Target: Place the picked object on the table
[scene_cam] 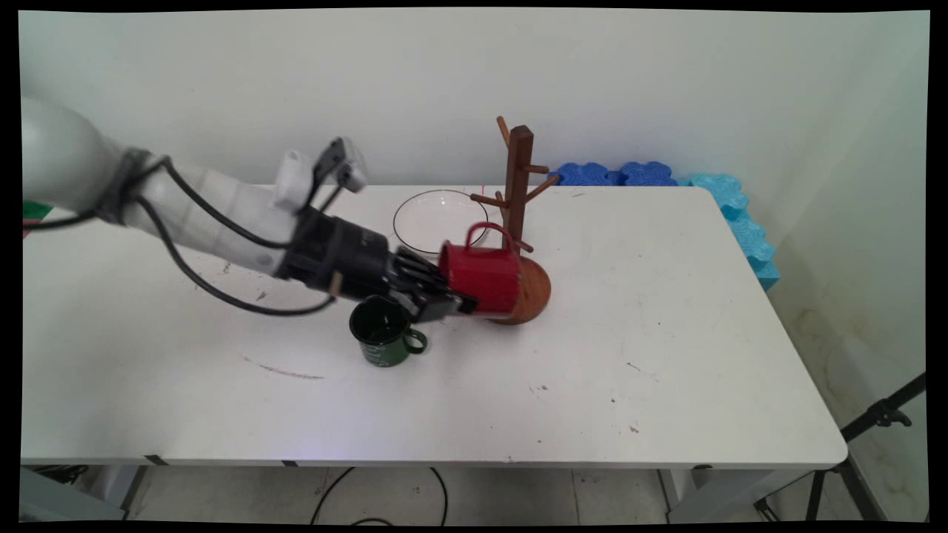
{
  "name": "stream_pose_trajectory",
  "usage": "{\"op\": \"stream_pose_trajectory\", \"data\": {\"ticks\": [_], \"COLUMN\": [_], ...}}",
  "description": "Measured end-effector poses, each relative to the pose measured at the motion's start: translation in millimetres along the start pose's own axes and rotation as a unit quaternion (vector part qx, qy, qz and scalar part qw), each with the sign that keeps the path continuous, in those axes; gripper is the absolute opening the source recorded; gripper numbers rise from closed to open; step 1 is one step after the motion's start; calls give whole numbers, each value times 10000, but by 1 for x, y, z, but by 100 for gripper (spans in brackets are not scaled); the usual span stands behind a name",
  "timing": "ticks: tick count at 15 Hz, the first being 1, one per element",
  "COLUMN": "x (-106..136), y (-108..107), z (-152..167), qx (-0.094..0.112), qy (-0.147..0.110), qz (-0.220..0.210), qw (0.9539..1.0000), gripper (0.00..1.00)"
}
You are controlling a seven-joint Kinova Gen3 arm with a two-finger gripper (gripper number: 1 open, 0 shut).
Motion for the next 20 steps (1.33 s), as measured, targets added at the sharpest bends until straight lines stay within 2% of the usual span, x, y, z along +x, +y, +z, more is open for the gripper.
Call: {"op": "stream_pose_trajectory", "data": {"ticks": [5, 8, 11, 15, 18, 20], "x": [25, 43, 57, 78, 90, 96], "y": [-14, -19, -25, -38, -45, -49], "z": [-48, -69, -81, -93, -94, -91], "qx": [-1, 46, 176, 536, 833, 1027], "qy": [-178, -427, -700, -1309, -1849, -2221], "qz": [421, 838, 1159, 1602, 1813, 1919], "qw": [9990, 9956, 9906, 9769, 9623, 9504], "gripper": [0, 0, 0, 0, 0, 0]}}
